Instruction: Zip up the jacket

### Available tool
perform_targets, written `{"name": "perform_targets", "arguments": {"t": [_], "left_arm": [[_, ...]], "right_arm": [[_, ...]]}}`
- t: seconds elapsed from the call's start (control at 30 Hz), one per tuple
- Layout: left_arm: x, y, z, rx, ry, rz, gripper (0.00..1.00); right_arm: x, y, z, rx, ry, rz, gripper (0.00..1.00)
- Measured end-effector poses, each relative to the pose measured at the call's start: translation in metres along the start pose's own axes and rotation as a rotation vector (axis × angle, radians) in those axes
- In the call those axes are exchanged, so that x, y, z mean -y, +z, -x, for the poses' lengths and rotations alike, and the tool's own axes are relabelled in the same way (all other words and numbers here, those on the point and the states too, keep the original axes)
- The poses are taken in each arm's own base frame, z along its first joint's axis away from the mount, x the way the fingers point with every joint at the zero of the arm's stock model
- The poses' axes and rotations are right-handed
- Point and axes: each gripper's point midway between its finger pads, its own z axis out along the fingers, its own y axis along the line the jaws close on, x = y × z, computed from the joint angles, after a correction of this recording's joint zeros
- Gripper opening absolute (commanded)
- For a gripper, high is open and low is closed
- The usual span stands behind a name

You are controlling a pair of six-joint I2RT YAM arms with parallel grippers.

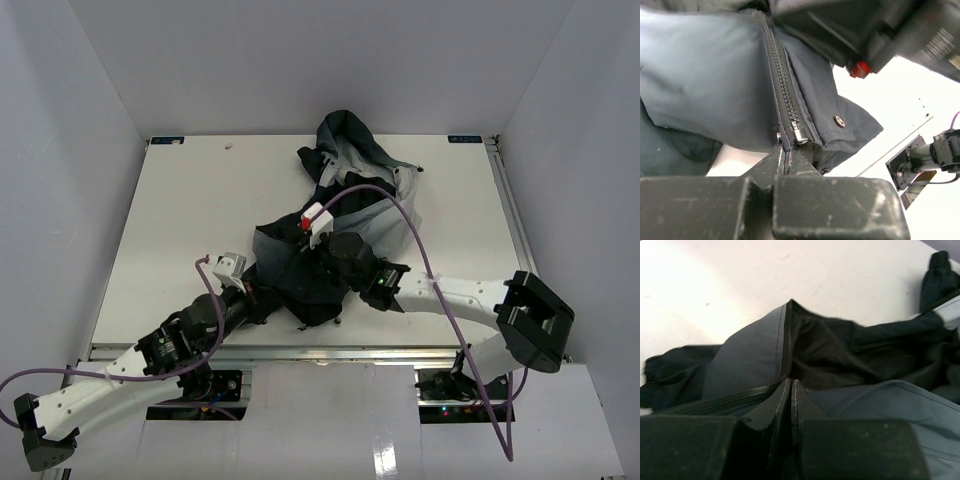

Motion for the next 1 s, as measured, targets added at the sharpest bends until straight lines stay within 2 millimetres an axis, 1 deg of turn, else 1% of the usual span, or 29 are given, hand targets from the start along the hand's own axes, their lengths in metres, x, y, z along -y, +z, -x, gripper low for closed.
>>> {"name": "perform_targets", "arguments": {"t": [0.07, 0.2, 0.27, 0.33, 0.43, 0.53, 0.6, 0.7, 0.8, 0.87, 1.0], "left_arm": [[0.001, -0.001, 0.007, 0.005, -0.004, 0.016, 0.00], [0.007, -0.005, 0.023, 0.018, -0.011, 0.028, 0.00], [0.008, -0.006, 0.027, 0.025, -0.012, 0.033, 0.00], [0.005, -0.008, 0.028, 0.026, -0.009, 0.046, 0.00], [0.000, -0.012, 0.028, 0.027, -0.008, 0.062, 0.00], [-0.002, -0.017, 0.032, 0.036, -0.012, 0.071, 0.00], [-0.002, -0.020, 0.038, 0.044, -0.017, 0.084, 0.00], [-0.005, -0.023, 0.047, 0.069, -0.024, 0.113, 0.00], [-0.011, -0.026, 0.056, 0.099, -0.034, 0.158, 0.00], [-0.018, -0.027, 0.061, 0.130, -0.047, 0.199, 0.00], [-0.034, -0.029, 0.072, 0.197, -0.064, 0.294, 0.00]], "right_arm": [[0.021, 0.016, 0.006, -0.005, 0.013, -0.021, 0.08], [0.065, 0.052, 0.026, 0.013, 0.040, -0.048, 0.08], [0.085, 0.070, 0.031, 0.020, 0.040, -0.059, 0.08], [0.103, 0.085, 0.030, 0.015, 0.045, -0.066, 0.08], [0.126, 0.102, 0.023, 0.001, 0.064, -0.061, 0.08], [0.167, 0.116, 0.017, -0.005, 0.085, -0.104, 0.08], [0.200, 0.121, 0.016, -0.002, 0.100, -0.146, 0.08], [0.249, 0.122, 0.016, 0.008, 0.124, -0.210, 0.08], [0.293, 0.116, 0.023, 0.030, 0.150, -0.262, 0.08], [0.319, 0.113, 0.032, 0.057, 0.169, -0.290, 0.08], [0.370, 0.097, 0.045, 0.102, 0.194, -0.359, 0.08]]}}
